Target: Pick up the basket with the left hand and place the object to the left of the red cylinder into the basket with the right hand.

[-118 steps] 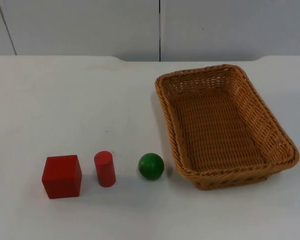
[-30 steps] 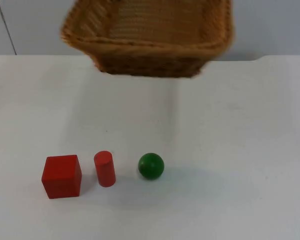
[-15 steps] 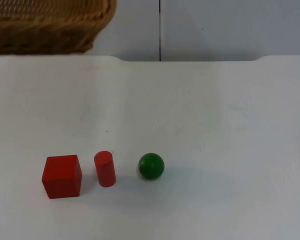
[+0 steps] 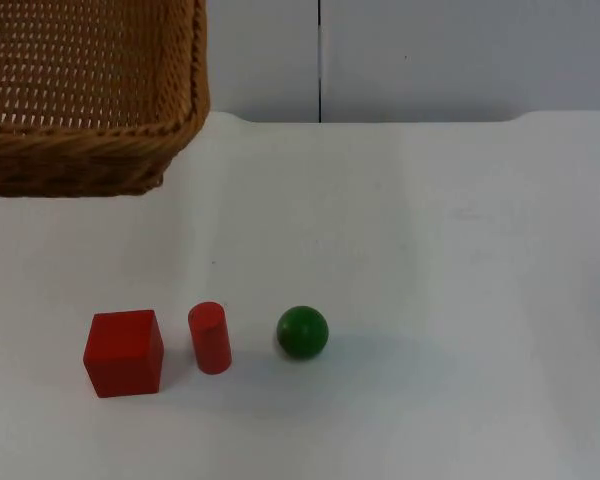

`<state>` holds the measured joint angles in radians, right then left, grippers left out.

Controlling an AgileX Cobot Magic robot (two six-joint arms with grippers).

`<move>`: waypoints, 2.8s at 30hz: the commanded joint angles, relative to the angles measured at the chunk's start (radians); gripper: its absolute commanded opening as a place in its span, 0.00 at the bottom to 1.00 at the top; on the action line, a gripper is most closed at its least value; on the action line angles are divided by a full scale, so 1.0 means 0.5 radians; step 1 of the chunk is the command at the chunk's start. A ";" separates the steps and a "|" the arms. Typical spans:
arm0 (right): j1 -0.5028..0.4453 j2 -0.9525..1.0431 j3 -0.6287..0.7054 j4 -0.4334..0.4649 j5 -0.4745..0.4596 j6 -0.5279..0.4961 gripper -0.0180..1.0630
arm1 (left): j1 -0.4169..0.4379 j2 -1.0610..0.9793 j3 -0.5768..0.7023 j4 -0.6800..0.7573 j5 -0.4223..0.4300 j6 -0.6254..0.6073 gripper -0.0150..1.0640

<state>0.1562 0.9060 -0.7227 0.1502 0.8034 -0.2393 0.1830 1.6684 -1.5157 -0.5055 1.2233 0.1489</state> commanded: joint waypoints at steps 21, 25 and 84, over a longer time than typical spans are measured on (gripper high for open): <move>1.252 1.265 -0.024 0.018 -1.745 -0.143 0.99 | 0.009 -0.142 -0.008 -0.012 -0.004 -0.014 0.01; 1.335 1.562 -0.136 0.010 -1.892 -0.143 0.99 | 0.009 -0.150 -0.008 -0.008 -0.004 -0.014 0.01; 1.663 3.040 -1.805 -0.987 -1.584 0.440 0.96 | 0.173 -0.264 -0.008 -0.161 -0.004 -0.046 0.01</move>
<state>0.9764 2.4237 -1.6172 -0.3369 0.0055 -0.0063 0.2667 1.5520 -1.5157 -0.5464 1.2280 0.1324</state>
